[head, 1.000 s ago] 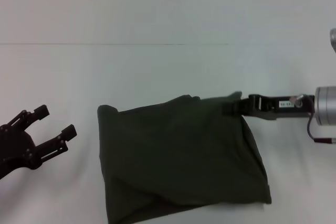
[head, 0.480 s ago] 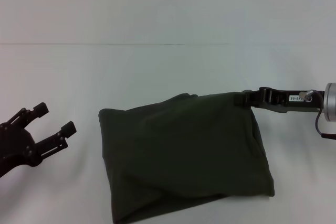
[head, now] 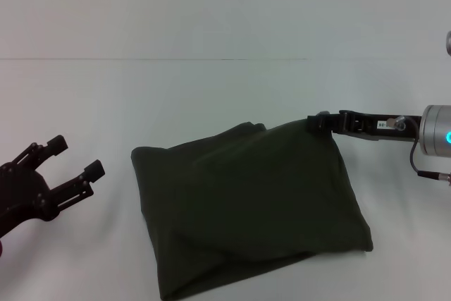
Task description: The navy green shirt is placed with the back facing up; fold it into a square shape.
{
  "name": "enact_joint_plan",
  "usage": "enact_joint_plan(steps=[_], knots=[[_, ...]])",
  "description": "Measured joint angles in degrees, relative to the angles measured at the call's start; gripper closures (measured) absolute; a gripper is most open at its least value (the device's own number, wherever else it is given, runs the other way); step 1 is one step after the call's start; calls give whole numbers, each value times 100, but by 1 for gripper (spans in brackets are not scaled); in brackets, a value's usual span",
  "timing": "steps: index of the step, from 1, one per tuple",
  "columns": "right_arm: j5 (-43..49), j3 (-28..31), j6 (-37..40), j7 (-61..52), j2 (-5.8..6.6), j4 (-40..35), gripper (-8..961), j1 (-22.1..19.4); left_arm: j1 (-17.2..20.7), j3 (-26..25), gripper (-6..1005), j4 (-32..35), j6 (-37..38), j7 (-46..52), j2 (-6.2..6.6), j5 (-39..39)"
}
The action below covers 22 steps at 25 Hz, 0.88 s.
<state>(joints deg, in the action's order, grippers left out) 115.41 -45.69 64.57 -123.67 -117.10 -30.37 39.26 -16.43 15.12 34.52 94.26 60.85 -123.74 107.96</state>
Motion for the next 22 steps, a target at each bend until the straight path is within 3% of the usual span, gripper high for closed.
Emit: enact_joint_plan(steps=[4,9,14,18,20,21,22], knots=[[-9,106,-257,27,-4,-16,676,-46,-2,0,65,-145,35,26,32,-137],[-73,607,-248,355,27,-60,434,-244,-9,-1,65,-244,76,271,36,-255],[-831,912,721,1881,41,-69,235,-565,-109,24,66,-354,118,1161,75,-268],[-883,705,1568,3434,-97,-69,157,-621,-191,75,66,-357,172,2171,179,-230],[-799,440,1681,4060,-204,-45,131,-625,-199,87,65,-358,199,2315,205,-221],[-785,301,1655,4327,-245,6,118,-617,-221,184,65,-359,298,2853,322,-192],[-782,187,1610,4527,-275,85,105,-600,-222,196,65,-359,300,2881,330,-191]])
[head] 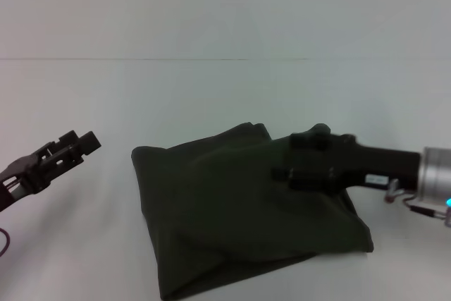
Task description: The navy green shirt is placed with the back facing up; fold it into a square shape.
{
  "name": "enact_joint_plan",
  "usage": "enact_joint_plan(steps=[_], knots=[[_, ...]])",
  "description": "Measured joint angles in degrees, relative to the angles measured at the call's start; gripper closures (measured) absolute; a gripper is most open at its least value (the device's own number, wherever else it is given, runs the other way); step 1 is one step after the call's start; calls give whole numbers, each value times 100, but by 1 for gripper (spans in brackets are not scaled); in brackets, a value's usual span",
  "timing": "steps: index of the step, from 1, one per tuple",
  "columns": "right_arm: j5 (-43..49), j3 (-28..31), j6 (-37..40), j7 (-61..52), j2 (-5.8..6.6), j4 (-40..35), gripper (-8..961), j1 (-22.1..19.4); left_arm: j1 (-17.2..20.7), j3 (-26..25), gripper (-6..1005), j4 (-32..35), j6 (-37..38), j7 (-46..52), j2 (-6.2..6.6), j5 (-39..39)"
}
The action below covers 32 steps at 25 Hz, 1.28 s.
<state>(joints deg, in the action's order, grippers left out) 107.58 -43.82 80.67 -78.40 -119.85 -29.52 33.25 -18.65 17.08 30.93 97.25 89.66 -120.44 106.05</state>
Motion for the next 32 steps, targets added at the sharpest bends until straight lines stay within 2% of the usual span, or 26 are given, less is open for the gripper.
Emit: enact_joint_plan(steps=[4,7,14,18,23,27,32], knots=[[-83,-355,-387,792,-36,584,54,265,-6,164,65,0,-41,383,82,54],[-102,-568,-751,1158,-46,987,53,580,-14,388,65,0,-176,551,122,80],[-105,-1151,-1688,1357,-94,1491,59,1077,-45,742,66,0,-247,587,140,106],[-105,-1376,-2048,1326,-89,1540,59,1017,-103,823,66,0,-234,593,145,212],[-194,-1347,-2088,1371,-69,1510,59,884,-268,1161,66,4,-205,659,159,231],[-405,-1338,-1715,1516,-43,1382,58,763,-434,1449,66,25,-242,736,167,232],[-792,-1331,-1173,1852,-27,1050,58,382,-717,2020,65,134,-293,606,243,265]])
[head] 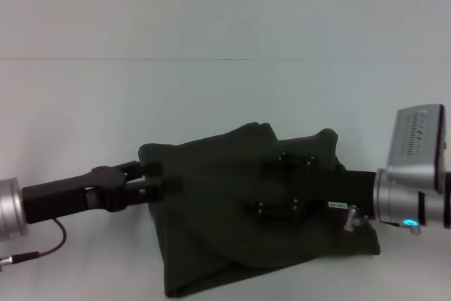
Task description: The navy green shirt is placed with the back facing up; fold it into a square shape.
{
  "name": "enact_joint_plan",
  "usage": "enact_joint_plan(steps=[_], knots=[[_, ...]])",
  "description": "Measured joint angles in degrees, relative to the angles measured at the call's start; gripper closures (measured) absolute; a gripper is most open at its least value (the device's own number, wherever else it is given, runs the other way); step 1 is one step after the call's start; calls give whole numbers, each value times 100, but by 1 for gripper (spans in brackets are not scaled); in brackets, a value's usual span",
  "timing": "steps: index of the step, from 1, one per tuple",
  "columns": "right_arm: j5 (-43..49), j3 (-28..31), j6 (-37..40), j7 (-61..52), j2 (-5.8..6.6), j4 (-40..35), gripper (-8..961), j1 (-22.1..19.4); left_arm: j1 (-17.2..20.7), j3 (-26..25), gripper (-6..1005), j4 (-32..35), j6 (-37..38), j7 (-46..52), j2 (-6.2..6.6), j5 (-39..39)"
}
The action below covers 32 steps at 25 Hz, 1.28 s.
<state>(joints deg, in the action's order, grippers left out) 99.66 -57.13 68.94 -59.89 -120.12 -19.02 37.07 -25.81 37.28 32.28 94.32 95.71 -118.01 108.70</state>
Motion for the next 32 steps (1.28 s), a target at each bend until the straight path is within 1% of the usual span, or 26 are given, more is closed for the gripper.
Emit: enact_joint_plan(steps=[3,6,10,13,14,15,16,18,20,22,28,32], knots=[[-135,2,192,52,24,-156,58,-248,-91,323,65,274,-88,-333,-16,226],[-208,65,393,55,51,-280,58,-492,-144,469,65,584,-174,-626,-88,486],[-267,244,661,83,54,-359,59,-781,-204,560,65,754,-588,-883,-234,685],[-276,409,829,129,54,-405,59,-974,-197,531,65,797,-1033,-1178,-411,668],[-277,439,859,136,48,-442,59,-1041,-192,521,65,807,-1108,-1242,-444,661],[-279,474,881,139,41,-470,59,-1097,-181,522,65,818,-1252,-1344,-517,663],[-280,508,908,140,39,-486,59,-1139,-177,571,65,815,-1375,-1405,-554,676],[-286,597,981,140,36,-499,59,-1203,-169,717,65,775,-1561,-1445,-575,694],[-288,667,1049,141,40,-511,58,-1254,-148,925,65,711,-1739,-1461,-564,707],[-289,706,1083,142,44,-523,58,-1277,-121,1029,65,688,-1890,-1456,-550,767],[-290,736,1136,144,50,-527,59,-1291,-44,1056,66,685,-2245,-1441,-536,1051],[-290,739,1140,144,45,-527,59,-1269,14,1058,66,701,-2436,-1477,-555,1133]])
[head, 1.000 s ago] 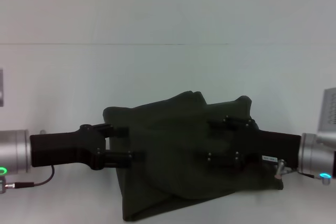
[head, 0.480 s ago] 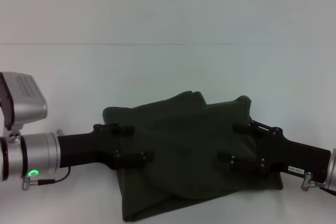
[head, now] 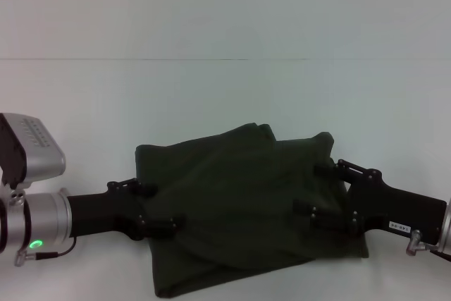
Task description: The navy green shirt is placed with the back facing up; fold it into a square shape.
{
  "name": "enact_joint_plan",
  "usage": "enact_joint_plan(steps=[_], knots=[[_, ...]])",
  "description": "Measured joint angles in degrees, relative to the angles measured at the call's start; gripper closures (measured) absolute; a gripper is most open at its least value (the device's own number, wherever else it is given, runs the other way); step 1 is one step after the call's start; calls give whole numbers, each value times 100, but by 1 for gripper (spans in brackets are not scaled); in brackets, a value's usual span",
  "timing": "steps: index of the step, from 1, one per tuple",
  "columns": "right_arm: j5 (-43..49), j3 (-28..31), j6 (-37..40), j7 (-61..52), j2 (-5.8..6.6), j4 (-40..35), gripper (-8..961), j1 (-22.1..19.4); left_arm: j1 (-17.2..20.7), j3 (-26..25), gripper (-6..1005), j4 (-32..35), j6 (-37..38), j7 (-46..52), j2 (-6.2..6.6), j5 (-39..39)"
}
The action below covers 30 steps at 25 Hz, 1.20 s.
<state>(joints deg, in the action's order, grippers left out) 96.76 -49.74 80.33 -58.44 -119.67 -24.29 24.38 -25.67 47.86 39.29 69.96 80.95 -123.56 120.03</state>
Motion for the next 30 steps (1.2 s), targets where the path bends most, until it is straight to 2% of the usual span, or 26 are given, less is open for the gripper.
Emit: enact_joint_plan(steps=[5,9,11,12,14,18,20,22,23,25,30], knots=[[0,0,5,0,-3,2,58,17,48,-54,66,28,-135,-15,-22,-34],[0,0,9,0,-1,3,58,18,60,-287,66,249,382,254,4,-108],[0,0,9,-1,4,3,58,9,-31,-645,66,466,1074,880,107,-114],[0,0,9,-1,5,2,58,4,-49,-703,66,492,1162,991,130,-115],[0,0,9,-3,6,0,58,-7,-177,-942,66,537,1661,1593,290,-108],[0,7,10,-32,6,-3,58,-23,-416,-820,72,437,1971,3188,691,83],[0,8,10,-39,6,-4,59,-27,-528,-691,77,336,2114,3788,849,161],[0,9,10,-40,6,-5,59,-29,-630,-656,81,281,2149,4443,947,315],[0,9,10,-41,6,-6,59,-30,-630,-656,83,281,2149,4443,947,315],[1,9,9,-42,7,-6,59,-30,-792,-664,87,125,1941,5452,1049,747],[9,9,9,-48,6,-6,59,-23,-973,-654,98,-288,1728,5820,1106,1049]])
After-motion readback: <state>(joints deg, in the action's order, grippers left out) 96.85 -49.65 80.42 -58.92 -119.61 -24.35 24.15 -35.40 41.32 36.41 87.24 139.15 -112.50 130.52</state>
